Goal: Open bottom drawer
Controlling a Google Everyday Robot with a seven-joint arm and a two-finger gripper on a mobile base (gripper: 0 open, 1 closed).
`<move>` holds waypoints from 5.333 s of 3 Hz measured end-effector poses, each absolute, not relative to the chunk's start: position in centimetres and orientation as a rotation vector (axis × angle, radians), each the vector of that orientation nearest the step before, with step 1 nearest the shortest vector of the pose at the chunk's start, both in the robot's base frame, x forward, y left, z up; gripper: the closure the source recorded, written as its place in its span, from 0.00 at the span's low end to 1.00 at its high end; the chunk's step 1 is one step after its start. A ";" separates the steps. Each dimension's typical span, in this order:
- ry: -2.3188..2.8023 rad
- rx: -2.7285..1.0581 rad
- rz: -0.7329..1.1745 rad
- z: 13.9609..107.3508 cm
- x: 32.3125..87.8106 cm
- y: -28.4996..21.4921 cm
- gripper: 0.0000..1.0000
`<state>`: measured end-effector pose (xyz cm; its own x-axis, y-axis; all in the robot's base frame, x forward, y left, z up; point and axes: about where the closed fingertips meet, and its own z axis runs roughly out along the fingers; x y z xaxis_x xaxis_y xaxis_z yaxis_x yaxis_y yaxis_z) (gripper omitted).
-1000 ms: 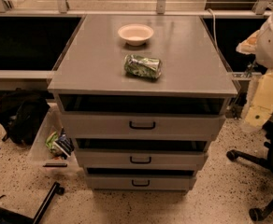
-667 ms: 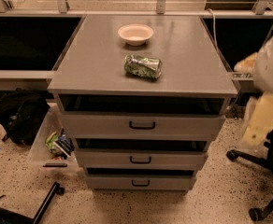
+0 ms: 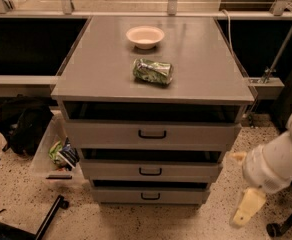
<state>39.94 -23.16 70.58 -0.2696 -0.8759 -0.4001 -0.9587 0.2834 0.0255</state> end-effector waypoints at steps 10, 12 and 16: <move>2.175 -1.370 0.288 42.1 47.7 -22.5 0.00; 2.142 -1.252 0.398 34.4 50.9 -25.6 0.00; 2.015 -1.349 0.943 16.9 48.0 -16.9 0.00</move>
Offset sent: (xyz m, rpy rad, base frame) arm -0.0182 0.0303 -0.3125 0.1356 0.1622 -0.0816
